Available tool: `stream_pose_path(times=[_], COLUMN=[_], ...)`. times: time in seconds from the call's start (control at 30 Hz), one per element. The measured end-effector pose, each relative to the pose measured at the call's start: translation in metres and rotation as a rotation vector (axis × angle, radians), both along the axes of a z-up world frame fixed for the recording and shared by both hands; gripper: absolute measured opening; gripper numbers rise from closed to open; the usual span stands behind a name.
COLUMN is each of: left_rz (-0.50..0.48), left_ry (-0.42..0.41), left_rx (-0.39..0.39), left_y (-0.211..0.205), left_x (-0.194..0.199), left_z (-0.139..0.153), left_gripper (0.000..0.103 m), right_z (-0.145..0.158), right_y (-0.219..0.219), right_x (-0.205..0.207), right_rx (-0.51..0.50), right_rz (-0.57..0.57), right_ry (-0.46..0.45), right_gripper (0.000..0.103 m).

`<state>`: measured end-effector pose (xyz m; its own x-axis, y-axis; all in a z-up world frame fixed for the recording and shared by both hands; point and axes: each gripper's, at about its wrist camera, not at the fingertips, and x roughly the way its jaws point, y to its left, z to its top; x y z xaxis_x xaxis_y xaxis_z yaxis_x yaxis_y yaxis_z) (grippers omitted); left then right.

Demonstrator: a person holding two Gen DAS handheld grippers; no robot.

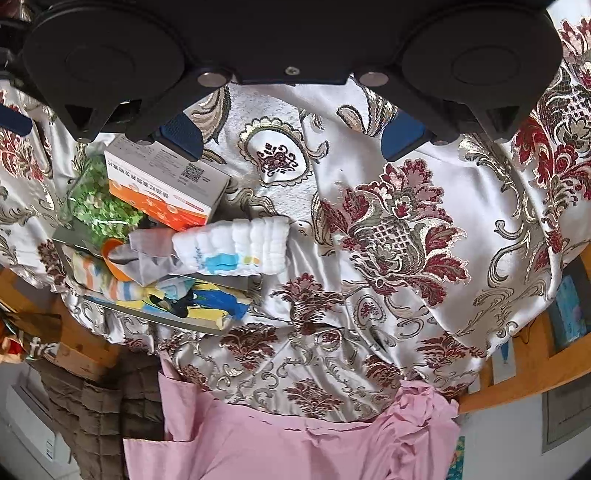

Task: Organize soft objects
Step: 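Move both grippers back toward the white towel and grey cloth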

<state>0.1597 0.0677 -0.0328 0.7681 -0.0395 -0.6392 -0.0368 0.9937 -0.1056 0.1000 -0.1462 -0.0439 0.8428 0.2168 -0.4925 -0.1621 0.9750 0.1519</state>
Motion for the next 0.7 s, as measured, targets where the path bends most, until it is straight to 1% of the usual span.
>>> stream_pose_path(times=[0.27, 0.47, 0.6, 0.7], left_rz=[0.028, 0.044, 0.025, -0.031], left_ry=[-0.010, -0.016, -0.014, 0.012], left_rx=[-0.030, -0.074, -0.126, -0.179], left_y=[0.005, 0.013, 0.016, 0.016], left_x=[0.017, 0.029, 0.043, 0.056], left_z=[-0.002, -0.003, -0.002, -0.005], left_gripper=[0.102, 0.102, 0.102, 0.102], right_z=[-0.005, -0.007, -0.004, 0.001], right_y=[-0.002, -0.002, 0.000, 0.004], right_x=[0.003, 0.007, 0.017, 0.028], right_rx=[0.012, 0.029, 0.022, -0.015], right_rz=[0.004, 0.018, 0.045, 0.094], right_ry=[-0.001, -0.014, -0.023, -0.049], right_gripper=[0.103, 0.103, 0.103, 0.103])
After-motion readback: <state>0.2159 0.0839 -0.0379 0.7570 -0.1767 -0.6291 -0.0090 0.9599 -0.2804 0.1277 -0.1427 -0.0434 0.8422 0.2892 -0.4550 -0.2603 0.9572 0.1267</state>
